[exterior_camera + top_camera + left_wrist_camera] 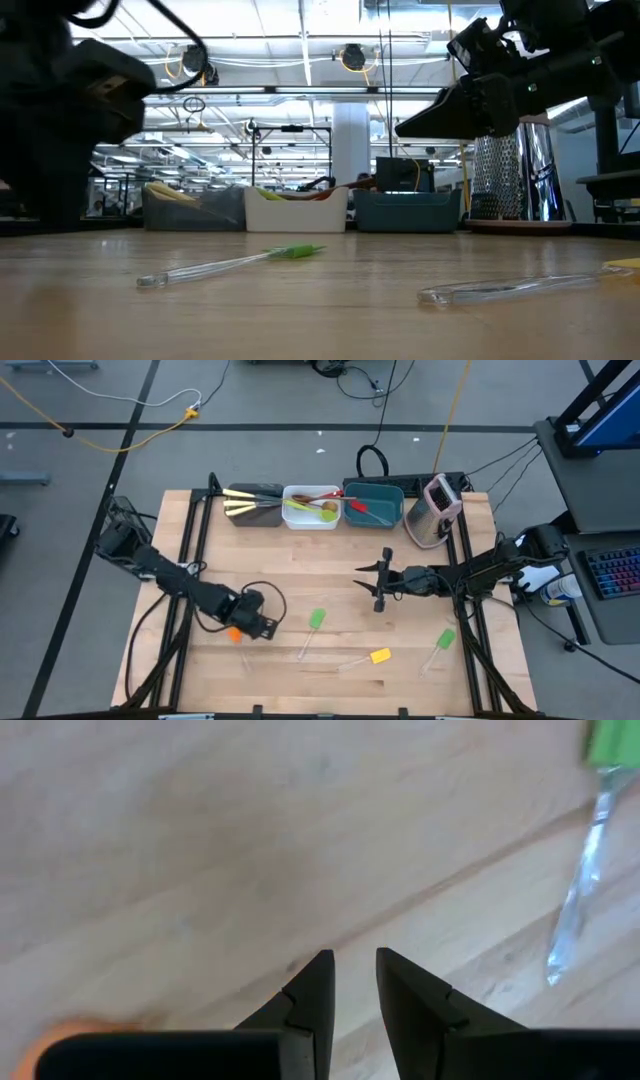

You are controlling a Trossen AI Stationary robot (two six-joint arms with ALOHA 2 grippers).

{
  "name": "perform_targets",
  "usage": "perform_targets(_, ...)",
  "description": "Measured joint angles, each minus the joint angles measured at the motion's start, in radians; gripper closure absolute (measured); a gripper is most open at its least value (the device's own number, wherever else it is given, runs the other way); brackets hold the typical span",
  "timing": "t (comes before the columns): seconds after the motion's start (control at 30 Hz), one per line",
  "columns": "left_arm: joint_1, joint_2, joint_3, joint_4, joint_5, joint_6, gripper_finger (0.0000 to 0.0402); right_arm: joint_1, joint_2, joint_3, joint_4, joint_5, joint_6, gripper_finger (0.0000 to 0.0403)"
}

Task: Pick & Place Kitchen Items
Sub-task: Put the orange spatula into the blue bin

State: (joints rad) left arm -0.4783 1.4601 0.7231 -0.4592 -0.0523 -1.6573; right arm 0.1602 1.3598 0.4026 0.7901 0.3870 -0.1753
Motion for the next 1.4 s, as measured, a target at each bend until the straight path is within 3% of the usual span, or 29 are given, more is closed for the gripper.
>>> perform_targets(0.07,0.019,0.000,0.000,0.003,0.032,0.037,0.0322,0.000,0.000,0.000,-0.001,0.000,0.000,0.0259)
perform_targets(0.2,0.050,0.000,0.000,-0.055,0.221,0.056,0.0322,0.000,0.000,0.000,-0.001,0.000,0.000,0.0259)
perform_targets(0.27,0.052,-0.001,0.000,-0.091,0.255,0.027,0.0321,0.000,0.000,0.000,-0.001,0.000,0.000,0.0259)
perform_targets(0.53,0.002,-0.001,-0.001,-0.297,0.238,-0.190,0.0321,0.000,0.000,-0.001,-0.016,0.000,0.001,0.0259)
perform_targets(0.7,-0.045,-0.003,-0.018,-0.298,0.225,-0.283,0.0319,0.000,0.000,-0.001,-0.017,0.000,0.001,0.0259)
perform_targets(0.83,-0.049,-0.005,-0.025,-0.297,0.226,-0.271,0.0311,0.000,0.000,-0.001,-0.011,0.000,0.001,0.0259)
perform_targets(1.17,-0.037,0.000,-0.030,-0.301,0.284,-0.222,0.0218,0.000,0.000,-0.002,0.000,0.000,-0.021,0.0259)
perform_targets(1.4,-0.042,0.000,-0.030,-0.303,0.289,-0.296,0.0157,-0.002,0.000,-0.002,0.007,0.000,-0.053,0.0259)
